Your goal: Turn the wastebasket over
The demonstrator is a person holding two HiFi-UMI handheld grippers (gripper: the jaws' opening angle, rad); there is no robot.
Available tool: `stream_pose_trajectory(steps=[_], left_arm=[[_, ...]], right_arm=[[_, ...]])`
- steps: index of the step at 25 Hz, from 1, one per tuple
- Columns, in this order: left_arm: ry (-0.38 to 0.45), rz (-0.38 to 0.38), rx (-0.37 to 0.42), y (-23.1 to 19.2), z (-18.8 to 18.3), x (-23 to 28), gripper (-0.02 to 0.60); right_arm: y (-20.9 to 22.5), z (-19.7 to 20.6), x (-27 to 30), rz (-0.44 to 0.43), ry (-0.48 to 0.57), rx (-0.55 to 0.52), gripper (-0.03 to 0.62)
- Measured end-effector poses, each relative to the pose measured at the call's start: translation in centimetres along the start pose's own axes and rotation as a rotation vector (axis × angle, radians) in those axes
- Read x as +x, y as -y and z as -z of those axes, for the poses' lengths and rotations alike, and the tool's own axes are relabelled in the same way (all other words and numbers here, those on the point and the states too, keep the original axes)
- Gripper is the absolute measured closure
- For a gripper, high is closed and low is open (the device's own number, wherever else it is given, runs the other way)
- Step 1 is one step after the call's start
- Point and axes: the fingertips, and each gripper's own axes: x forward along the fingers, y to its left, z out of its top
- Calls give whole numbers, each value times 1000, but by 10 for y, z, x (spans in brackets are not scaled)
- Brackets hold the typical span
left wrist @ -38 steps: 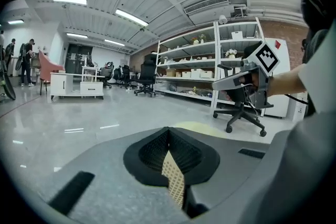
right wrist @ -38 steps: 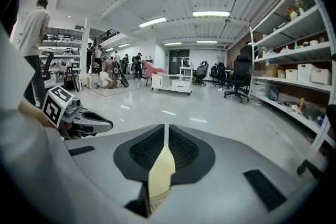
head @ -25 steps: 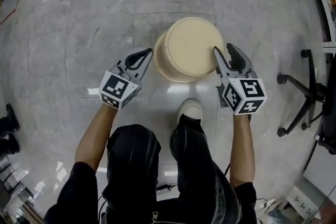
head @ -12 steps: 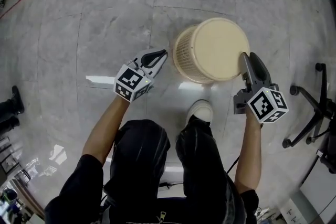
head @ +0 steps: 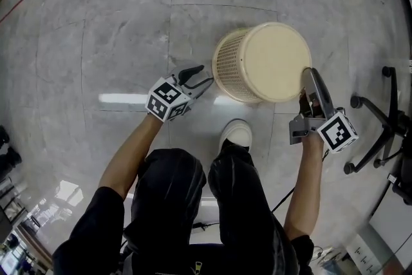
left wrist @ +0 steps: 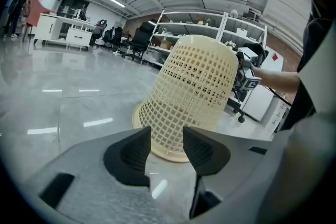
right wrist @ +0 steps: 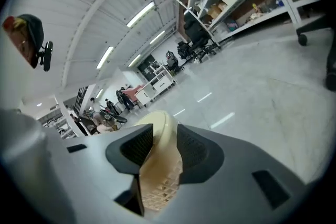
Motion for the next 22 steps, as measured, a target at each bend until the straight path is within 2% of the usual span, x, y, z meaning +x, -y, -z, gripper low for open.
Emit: stream_pose_trajectory(steps=[6,14,19,20,21,22], left_arm=[[-6,11,-11,3,1,19,405],[4,7,-88,-6,-4,41,403],[44,38,-193,-10,-13,48,407],[44,45,-199,-12,-13,47,416],[43,49,-199,-13,-14,45,454],[44,51,-198,-14,-15,45,459]], right_arm=[[21,-9,-22,2,41,64,453],[42,-27,-54,59,94,12,468],[44,-29,-58,73,96,-33,473],[44,-27,-56,77,96,-37,473],[47,-25,-56,94,92,-46,473],[52,-23,-58,120,85,-61,473]])
